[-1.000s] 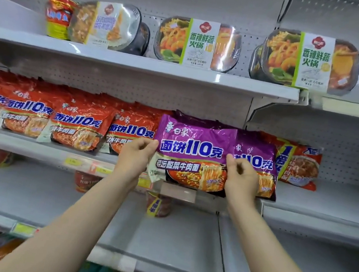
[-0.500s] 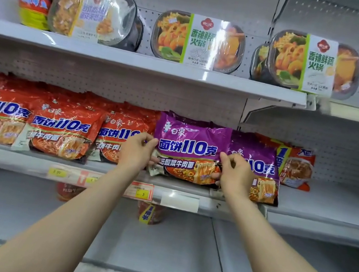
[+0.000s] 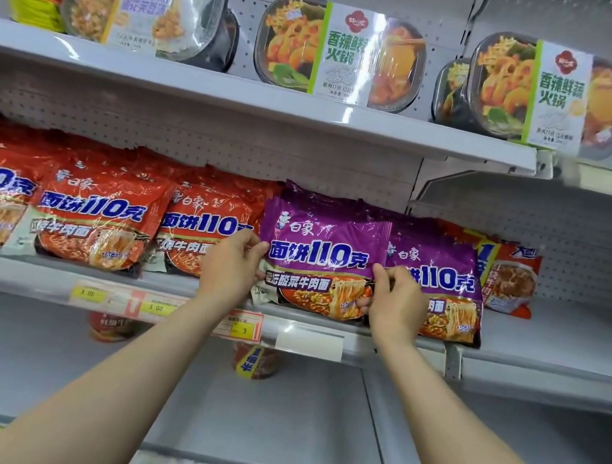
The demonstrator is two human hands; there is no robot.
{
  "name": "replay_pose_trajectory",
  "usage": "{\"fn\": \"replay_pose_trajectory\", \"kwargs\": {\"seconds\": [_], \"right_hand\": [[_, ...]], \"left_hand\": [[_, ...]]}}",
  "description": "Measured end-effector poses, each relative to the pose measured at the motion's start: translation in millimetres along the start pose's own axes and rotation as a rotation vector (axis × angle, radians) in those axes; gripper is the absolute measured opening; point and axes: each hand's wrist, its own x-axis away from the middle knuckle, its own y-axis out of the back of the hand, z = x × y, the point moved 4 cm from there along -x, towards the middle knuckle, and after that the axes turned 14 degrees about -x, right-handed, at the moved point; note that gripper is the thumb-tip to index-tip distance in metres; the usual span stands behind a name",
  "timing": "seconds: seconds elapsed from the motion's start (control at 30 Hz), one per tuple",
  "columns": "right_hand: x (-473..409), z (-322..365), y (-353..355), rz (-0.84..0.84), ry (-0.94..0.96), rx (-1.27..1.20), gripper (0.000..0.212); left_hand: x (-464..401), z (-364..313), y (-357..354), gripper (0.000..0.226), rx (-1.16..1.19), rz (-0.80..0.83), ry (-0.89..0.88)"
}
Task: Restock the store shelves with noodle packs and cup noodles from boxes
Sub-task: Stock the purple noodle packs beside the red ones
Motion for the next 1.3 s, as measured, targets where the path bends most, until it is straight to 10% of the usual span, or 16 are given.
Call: {"fn": "replay_pose_trajectory", "kwargs": {"seconds": [0.4,0.87,1.3], "right_hand": [[4,-7,-3,-0.008,-0.014,-0.006,0.028],[15,-3,1,0.063,-0.042,-0.153,0.013],[68,3,-11,0.161,0.304,0.023,0.022]], "left_hand": [[19,11,2,0.087,-0.037,0.286,-0.112],[17,20,6,0.056,-0.280,0.015,-0.037],[95,-27,-38,0.046,-0.076,-0.167,-0.335]]}}
